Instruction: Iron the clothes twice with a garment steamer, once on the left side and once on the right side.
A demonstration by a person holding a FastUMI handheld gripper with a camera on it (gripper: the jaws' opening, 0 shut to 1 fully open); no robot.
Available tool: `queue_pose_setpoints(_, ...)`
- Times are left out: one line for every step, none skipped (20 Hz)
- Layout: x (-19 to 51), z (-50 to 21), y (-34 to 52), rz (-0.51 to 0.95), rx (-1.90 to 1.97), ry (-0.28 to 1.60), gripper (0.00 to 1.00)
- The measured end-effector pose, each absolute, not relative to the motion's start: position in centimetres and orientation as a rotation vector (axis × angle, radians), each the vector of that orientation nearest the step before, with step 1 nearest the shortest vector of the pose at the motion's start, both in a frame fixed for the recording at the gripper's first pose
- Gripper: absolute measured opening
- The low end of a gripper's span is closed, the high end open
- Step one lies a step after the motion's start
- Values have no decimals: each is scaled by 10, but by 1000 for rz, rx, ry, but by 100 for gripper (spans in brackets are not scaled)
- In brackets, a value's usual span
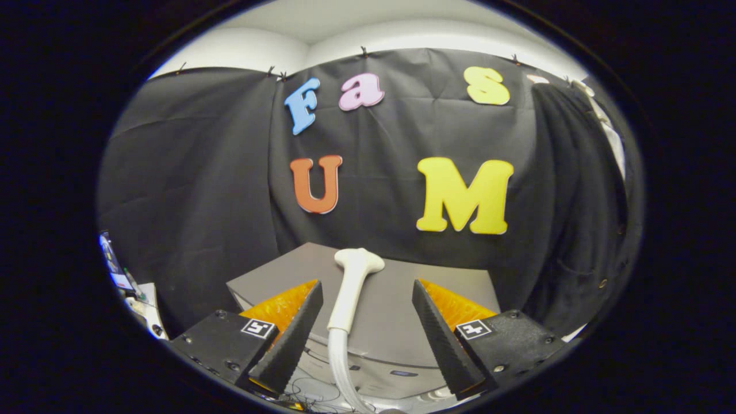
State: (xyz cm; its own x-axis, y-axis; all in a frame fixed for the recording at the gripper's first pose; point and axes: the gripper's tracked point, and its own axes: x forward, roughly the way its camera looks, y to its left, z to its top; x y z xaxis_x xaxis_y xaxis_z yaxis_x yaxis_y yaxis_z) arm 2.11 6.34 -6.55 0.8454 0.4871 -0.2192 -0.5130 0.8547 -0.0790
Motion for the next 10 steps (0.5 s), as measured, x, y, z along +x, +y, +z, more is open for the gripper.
queue_pose_setpoints(21, -76, 64, 537, -142, 233, 100)
queue_pose_setpoints(35, -87, 71, 541, -154, 267, 100)
queue_pose_setpoints(45, -96, 77, 535, -167, 291, 99)
queue_pose_setpoints(54, -103, 82, 525, -179, 313, 98)
queue_pose_setpoints(67, -111, 91, 523, -188, 336, 96)
queue_pose_setpoints(74, -120, 98, 525, -191, 367, 95)
queue_pose_setpoints(83, -128, 103, 529, -193, 387, 93)
queue_pose_setpoints(87, -134, 106, 529, -197, 406, 89)
queue_pose_setpoints(93, -140, 111, 530, -197, 421, 85)
queue_pose_setpoints(95, -146, 116, 536, -196, 440, 80)
